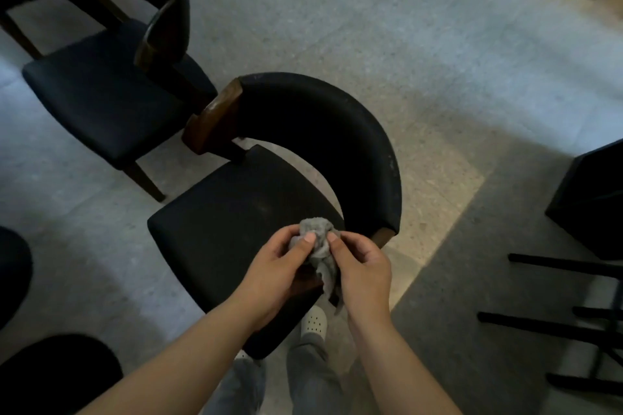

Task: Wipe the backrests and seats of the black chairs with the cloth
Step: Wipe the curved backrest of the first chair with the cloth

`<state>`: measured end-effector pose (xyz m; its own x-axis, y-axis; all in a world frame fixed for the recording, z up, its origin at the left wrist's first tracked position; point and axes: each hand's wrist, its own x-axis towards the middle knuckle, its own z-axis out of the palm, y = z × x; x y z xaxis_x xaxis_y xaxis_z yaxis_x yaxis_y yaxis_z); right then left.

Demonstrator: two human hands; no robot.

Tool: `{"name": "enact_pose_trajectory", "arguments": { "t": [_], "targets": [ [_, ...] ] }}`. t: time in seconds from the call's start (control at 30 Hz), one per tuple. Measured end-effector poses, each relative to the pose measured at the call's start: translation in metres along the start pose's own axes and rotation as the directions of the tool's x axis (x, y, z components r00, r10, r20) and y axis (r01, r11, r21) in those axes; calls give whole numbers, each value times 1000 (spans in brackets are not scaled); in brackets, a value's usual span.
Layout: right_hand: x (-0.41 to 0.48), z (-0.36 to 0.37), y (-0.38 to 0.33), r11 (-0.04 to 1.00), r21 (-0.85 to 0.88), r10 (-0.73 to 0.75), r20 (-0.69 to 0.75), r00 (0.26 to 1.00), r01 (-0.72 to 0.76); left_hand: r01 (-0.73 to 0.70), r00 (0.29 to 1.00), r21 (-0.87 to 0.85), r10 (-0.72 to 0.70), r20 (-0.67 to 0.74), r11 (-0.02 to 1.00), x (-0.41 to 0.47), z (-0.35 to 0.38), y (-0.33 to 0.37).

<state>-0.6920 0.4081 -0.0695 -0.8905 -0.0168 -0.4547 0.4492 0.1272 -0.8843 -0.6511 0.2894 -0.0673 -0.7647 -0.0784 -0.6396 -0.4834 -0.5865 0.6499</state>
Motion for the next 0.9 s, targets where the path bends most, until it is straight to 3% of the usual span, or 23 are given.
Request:
{"name": "enact_pose_trajectory", "arguments": {
  "t": [0.13, 0.27, 0.43, 0.67, 0.8, 0.9],
  "targets": [
    [5, -20, 4, 999, 43, 30, 7, 1000, -30, 22, 998, -35, -24, -59, 999, 15, 7, 4],
    [16, -53, 20, 999, 8, 36, -133, 990, -35, -8, 997, 227, 26, -76, 974, 36, 1, 4],
    [36, -86, 47, 996, 0, 82, -299, 951, -86, -106, 982, 602, 180, -64, 792, 73, 9, -11],
    [51, -107, 74, 990, 69, 137, -353, 926, -120, -310, 931, 736, 348, 108, 601, 120, 78, -46],
    [57, -118, 87, 986, 86, 164, -380, 910, -142, -329, 896, 776, 438, 76, 538, 138, 104, -68],
    [61, -125, 95, 985, 97, 172, -388, 905, -145, -333, 847, 844, 526, 71, 422, 151, 112, -78]
  ]
}}
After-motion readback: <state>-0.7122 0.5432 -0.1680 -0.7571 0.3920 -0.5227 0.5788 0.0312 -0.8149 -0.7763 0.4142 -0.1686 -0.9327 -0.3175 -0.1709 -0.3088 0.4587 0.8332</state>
